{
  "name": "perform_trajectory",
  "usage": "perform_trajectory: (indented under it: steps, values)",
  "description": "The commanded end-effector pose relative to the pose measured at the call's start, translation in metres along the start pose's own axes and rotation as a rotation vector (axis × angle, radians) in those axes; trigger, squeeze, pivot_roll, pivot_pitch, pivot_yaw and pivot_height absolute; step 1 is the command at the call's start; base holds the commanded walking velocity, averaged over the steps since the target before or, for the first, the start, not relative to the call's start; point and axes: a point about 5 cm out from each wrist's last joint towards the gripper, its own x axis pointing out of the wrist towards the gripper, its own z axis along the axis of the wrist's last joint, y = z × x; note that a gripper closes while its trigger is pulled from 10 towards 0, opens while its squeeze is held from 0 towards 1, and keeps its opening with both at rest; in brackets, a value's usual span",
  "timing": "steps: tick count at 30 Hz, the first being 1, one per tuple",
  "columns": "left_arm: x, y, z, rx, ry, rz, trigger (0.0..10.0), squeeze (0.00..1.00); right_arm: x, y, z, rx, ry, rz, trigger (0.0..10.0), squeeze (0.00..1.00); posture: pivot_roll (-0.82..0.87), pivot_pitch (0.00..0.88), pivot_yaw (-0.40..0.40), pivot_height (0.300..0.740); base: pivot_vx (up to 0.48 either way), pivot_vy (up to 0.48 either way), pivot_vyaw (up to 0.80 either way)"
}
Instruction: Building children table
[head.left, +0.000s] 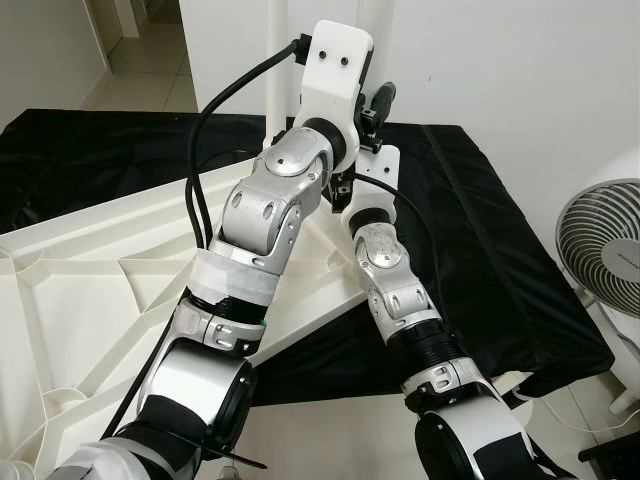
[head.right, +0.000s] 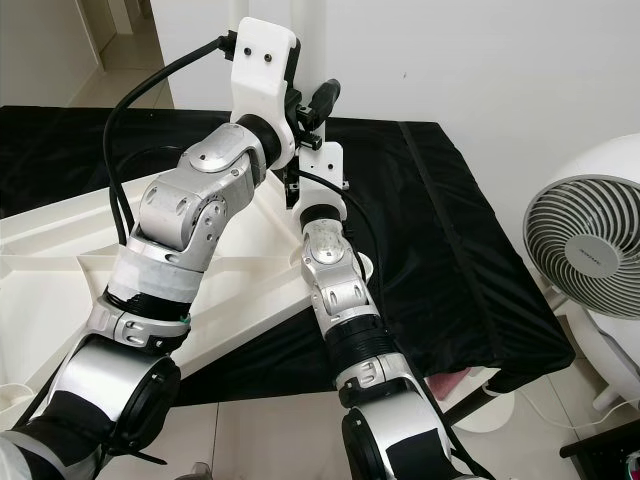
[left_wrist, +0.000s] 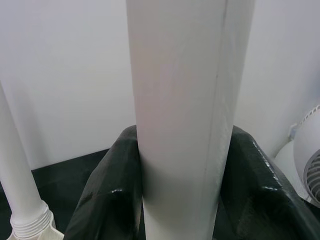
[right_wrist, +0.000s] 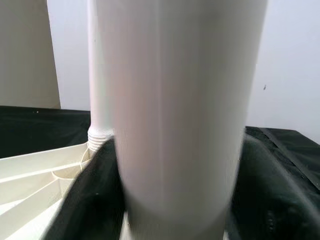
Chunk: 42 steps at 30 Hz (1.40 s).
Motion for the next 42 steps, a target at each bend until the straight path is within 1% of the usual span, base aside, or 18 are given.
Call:
perform_trajectory:
  steps: [1,2,7,13,14,16,17,18,19,21,24,32,35,36,37,38,40,42]
  values:
    - [0.001,-0.001,0.002,0.023,0.002,0.025,10.0,0.0,0.004,-0.001,0.005,-0.003,-0.018,-0.026,3.1,0.0,0.18,0.043,-0.062,0.74,0.0,0.0,0.0]
    - [0.001,-0.002,0.002,0.023,0.002,0.022,10.0,0.0,0.004,-0.003,0.005,0.005,-0.016,-0.035,0.0,0.0,0.18,0.044,-0.061,0.74,0.0,0.0,0.0]
    - [-0.001,-0.007,0.003,0.02,-0.004,0.006,10.0,0.0,0.006,-0.009,0.004,0.002,-0.01,-0.072,0.0,0.0,0.18,0.046,-0.062,0.74,0.0,0.0,0.0]
    - [-0.002,-0.011,0.004,0.02,-0.013,-0.005,10.0,0.0,0.007,-0.012,0.003,-0.003,-0.001,-0.085,0.0,0.0,0.18,0.048,-0.062,0.74,0.0,0.0,0.0]
    - [-0.004,-0.015,0.005,0.036,-0.031,-0.022,10.0,0.0,0.007,-0.015,0.002,0.0,0.009,-0.099,0.0,0.0,0.19,0.05,-0.062,0.74,0.0,0.0,0.0]
    - [-0.005,-0.018,0.006,0.028,-0.044,-0.04,10.0,0.0,0.008,-0.018,0.001,-0.005,0.018,-0.113,0.0,0.0,0.19,0.052,-0.063,0.74,0.0,0.0,0.0]
    - [-0.006,-0.021,0.005,-0.015,-0.05,-0.064,10.0,0.0,0.009,-0.02,0.0,-0.001,0.027,-0.122,0.2,0.0,0.19,0.052,-0.063,0.74,0.0,0.0,0.0]
    - [-0.007,-0.023,0.005,-0.036,-0.058,-0.083,10.0,1.0,0.01,-0.022,-0.001,0.0,0.034,-0.133,10.0,0.0,0.19,0.051,-0.062,0.74,0.0,0.0,0.0]
    - [-0.008,-0.024,0.005,-0.051,-0.062,-0.094,10.0,1.0,0.01,-0.022,-0.001,0.002,0.036,-0.138,10.0,0.0,0.19,0.051,-0.062,0.74,0.0,0.0,0.0]
    - [-0.009,-0.023,0.007,-0.045,-0.075,-0.094,10.0,1.0,0.01,-0.023,-0.001,-0.002,0.034,-0.142,10.0,0.0,0.19,0.05,-0.062,0.74,0.0,0.0,0.0]
    - [-0.009,-0.022,0.009,-0.061,-0.089,-0.103,10.0,1.0,0.011,-0.025,-0.001,0.001,0.038,-0.151,10.0,0.0,0.19,0.047,-0.06,0.74,0.0,0.0,0.0]
    - [-0.01,-0.022,0.013,-0.046,-0.11,-0.111,10.0,1.0,0.012,-0.029,-0.001,-0.003,0.039,-0.166,10.0,0.0,0.19,0.037,-0.063,0.74,0.0,0.0,0.0]
    - [-0.012,-0.017,0.018,-0.054,-0.145,-0.097,10.0,1.0,0.012,-0.038,-0.003,-0.011,0.041,-0.2,10.0,0.0,0.19,0.029,-0.065,0.74,0.0,0.0,0.0]
    - [-0.012,-0.017,0.018,-0.054,-0.145,-0.097,10.0,1.0,0.012,-0.038,-0.003,-0.011,0.041,-0.2,10.0,0.0,0.19,0.029,-0.065,0.74,0.0,0.0,0.0]
    - [-0.013,-0.015,0.02,-0.063,-0.156,-0.089,10.0,0.75,0.012,-0.042,-0.004,-0.013,0.044,-0.209,10.0,0.0,0.19,0.027,-0.067,0.74,0.0,0.0,0.0]
    - [-0.015,-0.012,0.019,-0.083,-0.163,-0.084,10.0,0.0,0.011,-0.048,-0.005,-0.012,0.047,-0.22,10.0,0.0,0.19,0.025,-0.066,0.74,0.0,0.0,0.0]
    - [-0.018,-0.008,0.018,-0.101,-0.168,-0.07,10.0,0.0,0.009,-0.057,-0.007,-0.018,0.048,-0.24,10.0,0.0,0.19,0.025,-0.066,0.74,0.0,0.0,0.0]
    - [-0.02,-0.005,0.015,-0.099,-0.166,-0.056,10.0,0.0,0.008,-0.061,-0.008,-0.014,0.052,-0.252,10.0,0.0,0.18,0.024,-0.066,0.74,0.0,0.0,0.0]
